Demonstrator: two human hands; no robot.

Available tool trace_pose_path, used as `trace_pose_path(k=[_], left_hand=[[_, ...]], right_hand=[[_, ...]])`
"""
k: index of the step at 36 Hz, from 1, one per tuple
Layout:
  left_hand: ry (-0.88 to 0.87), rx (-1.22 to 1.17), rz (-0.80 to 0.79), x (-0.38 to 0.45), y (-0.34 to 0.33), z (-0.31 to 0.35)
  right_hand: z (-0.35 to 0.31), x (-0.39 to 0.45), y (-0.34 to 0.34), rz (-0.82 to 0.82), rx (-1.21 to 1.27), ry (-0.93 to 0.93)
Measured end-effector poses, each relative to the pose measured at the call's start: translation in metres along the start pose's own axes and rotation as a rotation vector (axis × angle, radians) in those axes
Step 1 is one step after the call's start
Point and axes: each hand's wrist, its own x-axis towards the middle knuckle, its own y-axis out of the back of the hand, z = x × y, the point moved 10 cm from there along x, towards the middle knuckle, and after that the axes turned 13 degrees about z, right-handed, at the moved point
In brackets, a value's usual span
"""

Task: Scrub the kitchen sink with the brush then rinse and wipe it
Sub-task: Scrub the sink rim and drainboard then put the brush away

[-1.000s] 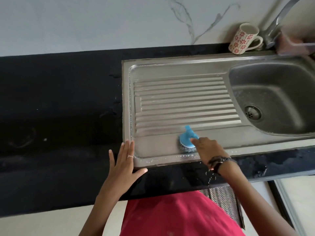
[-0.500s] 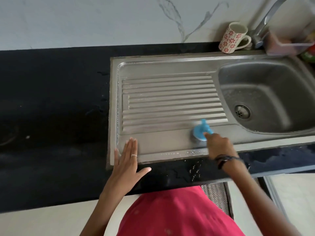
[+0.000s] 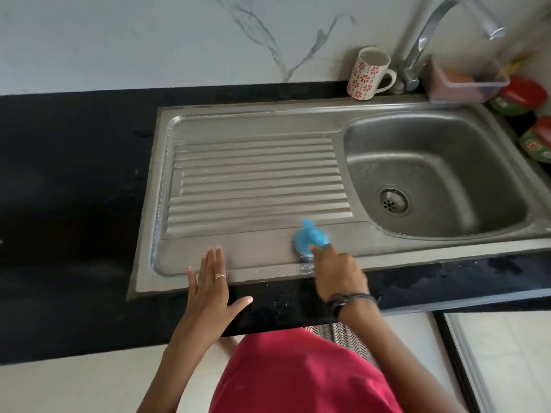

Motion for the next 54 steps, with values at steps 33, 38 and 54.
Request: trace_pose_path(k=[33,38,54], left_hand=[[-0.296,0.135,-0.085,0.083,-0.033,0.177],[-0.318,0.094,-0.084,0.102,-0.031,0.188],[-0.34,0.088,0.024,0.18,-0.003,0.197]], right_hand=[[0.111,0.069,0.043,0.098,0.249,-0.236],[0.074,0.116,0.046,0.1,0.225,-0.167],[-0.005,0.281,0.075,0.12,0.294,-0.11]])
